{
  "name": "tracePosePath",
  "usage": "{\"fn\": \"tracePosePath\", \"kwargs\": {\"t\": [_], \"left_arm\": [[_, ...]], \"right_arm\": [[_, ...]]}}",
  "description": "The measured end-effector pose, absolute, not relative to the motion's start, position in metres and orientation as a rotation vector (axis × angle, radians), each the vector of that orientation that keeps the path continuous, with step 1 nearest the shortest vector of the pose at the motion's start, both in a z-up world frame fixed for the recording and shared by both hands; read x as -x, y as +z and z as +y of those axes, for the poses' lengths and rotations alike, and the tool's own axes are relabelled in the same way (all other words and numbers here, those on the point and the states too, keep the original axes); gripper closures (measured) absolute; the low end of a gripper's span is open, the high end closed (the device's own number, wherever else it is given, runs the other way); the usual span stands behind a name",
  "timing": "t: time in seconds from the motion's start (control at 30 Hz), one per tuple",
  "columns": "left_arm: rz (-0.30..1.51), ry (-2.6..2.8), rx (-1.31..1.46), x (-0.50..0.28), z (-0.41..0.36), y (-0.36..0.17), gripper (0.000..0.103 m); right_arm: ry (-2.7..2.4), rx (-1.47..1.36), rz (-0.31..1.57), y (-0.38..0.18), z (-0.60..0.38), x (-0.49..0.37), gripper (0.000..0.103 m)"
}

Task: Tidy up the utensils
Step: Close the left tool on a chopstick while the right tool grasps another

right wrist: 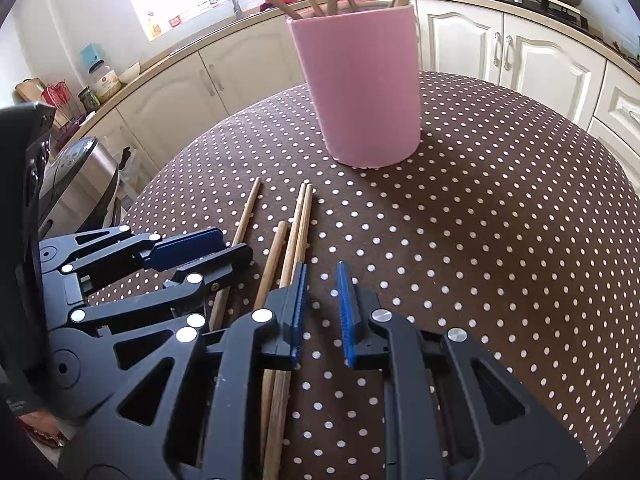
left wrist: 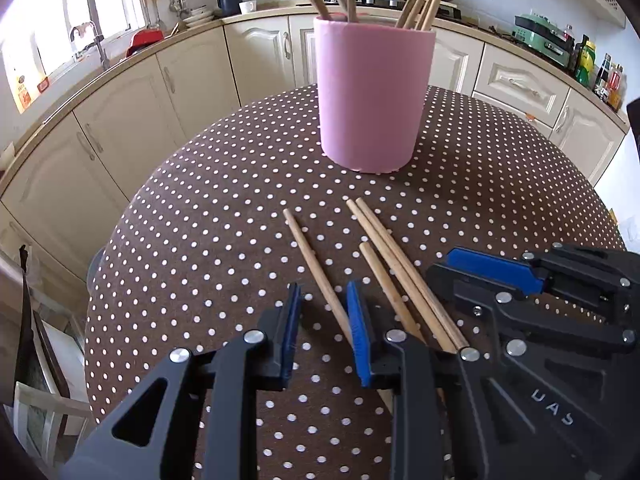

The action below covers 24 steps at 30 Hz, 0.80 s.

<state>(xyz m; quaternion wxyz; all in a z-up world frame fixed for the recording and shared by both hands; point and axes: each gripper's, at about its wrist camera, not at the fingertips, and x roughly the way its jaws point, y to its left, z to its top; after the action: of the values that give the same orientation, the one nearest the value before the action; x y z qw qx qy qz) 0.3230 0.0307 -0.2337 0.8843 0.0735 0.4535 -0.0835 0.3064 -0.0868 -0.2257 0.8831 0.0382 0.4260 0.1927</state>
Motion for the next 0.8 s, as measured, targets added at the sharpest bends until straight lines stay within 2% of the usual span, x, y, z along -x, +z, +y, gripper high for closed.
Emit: {"fn": "tracePosePath", "kwargs": {"t": [0.2, 0.63, 0.8], "left_arm": [[0.947, -0.184, -0.141, -0.324, 0.044, -0.234, 0.079], [0.939, -0.181, -0.119, -0.324, 0.045, -0.236, 0.079], [0.935, -0.179, -0.12, -0.325, 0.047, -0.235, 0.082]], "right_arm": [[0.401, -0.077, 0.864, -0.22, -0.084, -0.307, 0.087], [0.413, -0.014, 0.933, -0.217, -0.068, -0.324, 0.087], [0.419, -0.001, 0.948, -0.219, -0.065, -0.328, 0.087]]}}
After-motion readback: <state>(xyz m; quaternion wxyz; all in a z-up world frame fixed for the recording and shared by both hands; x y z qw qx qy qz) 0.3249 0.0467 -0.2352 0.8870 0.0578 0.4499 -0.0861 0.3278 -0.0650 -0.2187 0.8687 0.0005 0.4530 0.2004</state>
